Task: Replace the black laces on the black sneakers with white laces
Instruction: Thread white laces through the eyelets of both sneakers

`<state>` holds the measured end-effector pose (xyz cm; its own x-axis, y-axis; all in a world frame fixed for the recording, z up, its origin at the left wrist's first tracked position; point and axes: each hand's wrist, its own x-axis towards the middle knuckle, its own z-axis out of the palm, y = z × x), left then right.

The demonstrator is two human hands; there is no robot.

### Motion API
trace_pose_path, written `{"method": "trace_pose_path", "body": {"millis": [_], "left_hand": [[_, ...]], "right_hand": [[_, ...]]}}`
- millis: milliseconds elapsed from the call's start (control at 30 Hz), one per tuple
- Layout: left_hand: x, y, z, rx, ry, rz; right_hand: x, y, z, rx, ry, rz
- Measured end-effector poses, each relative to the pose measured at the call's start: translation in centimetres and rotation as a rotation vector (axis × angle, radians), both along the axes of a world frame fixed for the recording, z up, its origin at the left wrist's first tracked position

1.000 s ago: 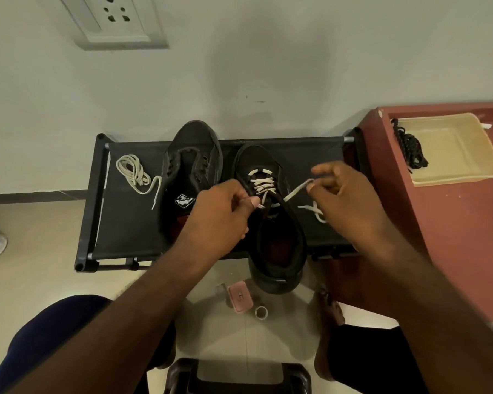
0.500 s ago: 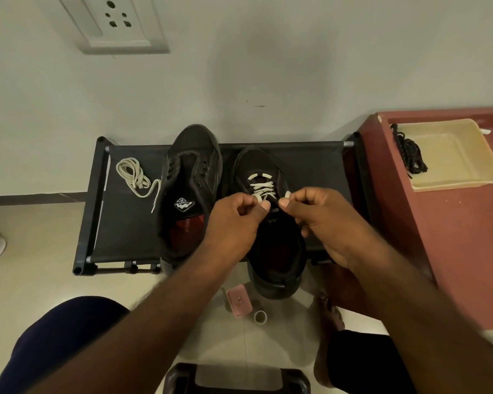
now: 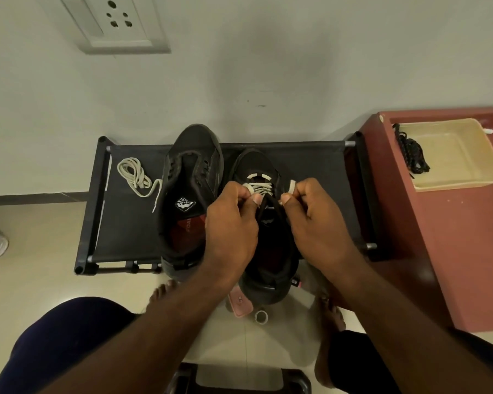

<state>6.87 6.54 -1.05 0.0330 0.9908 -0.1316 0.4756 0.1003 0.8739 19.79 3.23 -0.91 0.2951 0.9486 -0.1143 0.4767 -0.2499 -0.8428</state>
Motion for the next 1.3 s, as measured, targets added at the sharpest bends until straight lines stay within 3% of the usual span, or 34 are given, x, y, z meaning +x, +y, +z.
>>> {"method": "trace_pose_path", "body": {"millis": [133, 433, 533, 667, 733, 800, 867, 933, 1000, 1167, 1300], "left_hand": [[-0.3, -0.1, -0.1, 0.037, -0.019, -0.089], [-1.2, 0.5, -0.2, 0.017, 0.075, -0.139], [-0.9, 0.8, 0.0, -0.042, -0.038, -0.095], [-0.7, 1.2, 0.9, -0.155, -0.244, 0.043], [-0.7, 1.7, 1.6, -0.147, -0.340, 0.084], [-0.8, 2.1, 2.1, -0.109, -0.363, 0.026], [-0.8, 2.2, 2.3, -0.049, -0.291, -0.197], [-0.8, 1.9, 2.5, -0.032, -0.220, -0.443], [-1.1, 1.8, 2.6, -0.063, -0.199, -0.557], [-2.1, 1.8, 3.4, -0.155, -0.267, -0.561], [-1.8, 1.3, 3.6, -0.129, -0.286, -0.487]], "right_hand": [[-0.7, -0.1, 0.1, 0.037, 0.059, 0.041], [-0.3, -0.1, 0.8, 0.040, -0.172, 0.278], [-0.1, 0.3, 0.8, -0.043, 0.106, 0.067], [0.7, 0.7, 1.3, -0.225, 0.812, -0.320], [1.0, 0.8, 1.4, -0.129, 0.906, -0.499], [1.1, 0.7, 1.9, 0.091, 0.647, -0.472], [1.3, 0.6, 2.2, 0.323, 0.191, -0.149], [1.2, 0.5, 2.1, 0.362, -0.034, 0.182], [1.2, 0.7, 1.7, 0.313, -0.091, 0.283], [1.7, 0.7, 1.9, 0.328, -0.172, 0.246], [0.8, 0.9, 2.1, 0.266, 0.053, 0.109]]}}
